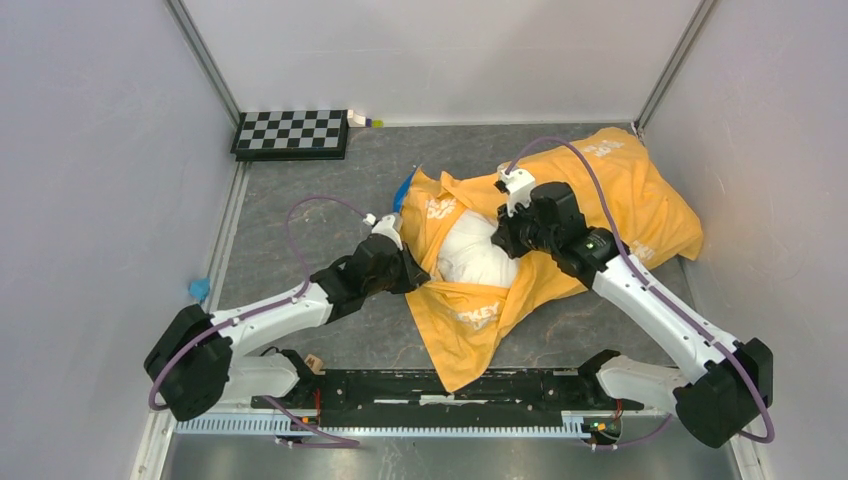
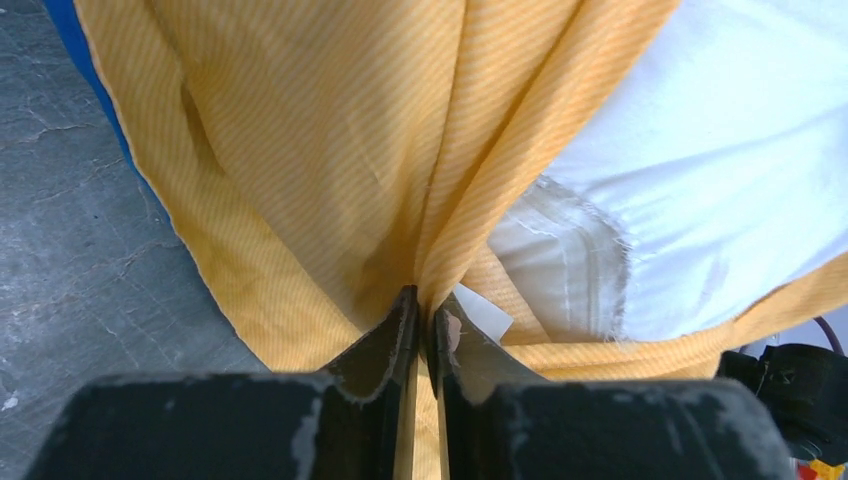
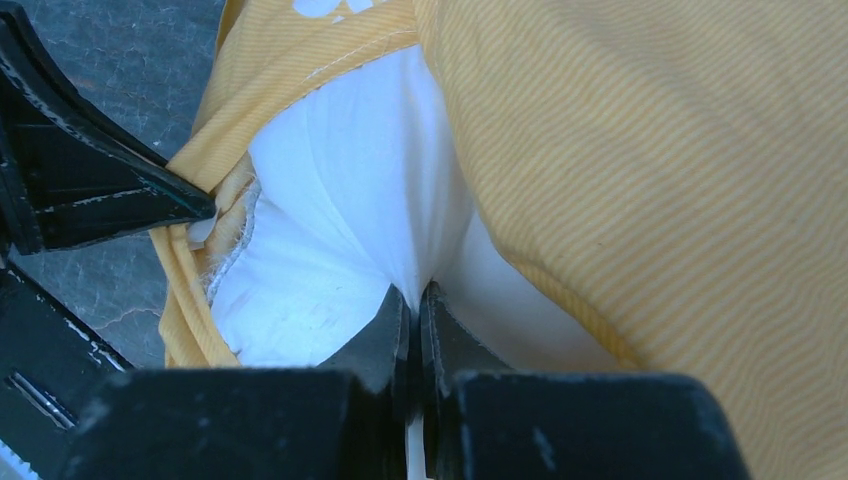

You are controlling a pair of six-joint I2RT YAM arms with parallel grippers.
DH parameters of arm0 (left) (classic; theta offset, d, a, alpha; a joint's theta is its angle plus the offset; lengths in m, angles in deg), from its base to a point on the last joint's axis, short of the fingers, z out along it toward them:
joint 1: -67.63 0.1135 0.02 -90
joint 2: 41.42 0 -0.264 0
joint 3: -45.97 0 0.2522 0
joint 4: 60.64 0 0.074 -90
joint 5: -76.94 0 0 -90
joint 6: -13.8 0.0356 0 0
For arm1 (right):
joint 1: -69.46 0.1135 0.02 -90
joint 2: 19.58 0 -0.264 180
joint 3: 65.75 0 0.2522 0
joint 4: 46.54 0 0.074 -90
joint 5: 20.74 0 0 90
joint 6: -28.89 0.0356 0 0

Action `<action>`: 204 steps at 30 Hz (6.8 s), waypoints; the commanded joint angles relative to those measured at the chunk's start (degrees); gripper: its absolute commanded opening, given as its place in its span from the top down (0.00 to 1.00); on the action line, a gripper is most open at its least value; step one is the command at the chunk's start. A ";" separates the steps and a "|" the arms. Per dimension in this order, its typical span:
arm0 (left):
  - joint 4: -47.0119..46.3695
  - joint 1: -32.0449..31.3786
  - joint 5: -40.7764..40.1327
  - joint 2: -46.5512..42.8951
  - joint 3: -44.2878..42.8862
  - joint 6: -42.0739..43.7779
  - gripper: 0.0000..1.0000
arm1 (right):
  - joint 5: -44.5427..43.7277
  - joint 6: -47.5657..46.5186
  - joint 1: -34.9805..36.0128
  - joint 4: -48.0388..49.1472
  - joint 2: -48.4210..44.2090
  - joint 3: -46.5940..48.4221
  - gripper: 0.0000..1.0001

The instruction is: Remove the pillowcase from the pillow

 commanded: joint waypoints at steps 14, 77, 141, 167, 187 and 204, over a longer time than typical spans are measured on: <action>5.08 1.24 2.94 -1.87 0.87 6.55 0.87 | -12.06 -0.41 15.41 -3.85 1.59 2.72 0.02; -21.96 -11.18 16.32 4.04 15.23 -2.29 0.44 | -17.74 12.75 13.70 13.38 -3.25 0.72 1.00; -1.07 -20.52 -2.77 -5.63 3.41 0.10 0.28 | -24.13 14.02 9.22 13.96 -6.90 8.86 1.00; 29.17 -18.65 -36.85 5.54 -38.94 26.08 0.24 | -12.18 11.92 9.24 16.09 -10.12 -3.93 1.00; 43.19 1.47 -42.64 22.82 -49.03 19.31 0.51 | -14.79 8.61 9.24 8.96 -15.34 -5.06 1.00; 18.58 20.28 -13.79 24.51 -30.59 14.71 0.61 | -29.82 9.36 9.20 0.64 -29.19 -5.43 1.00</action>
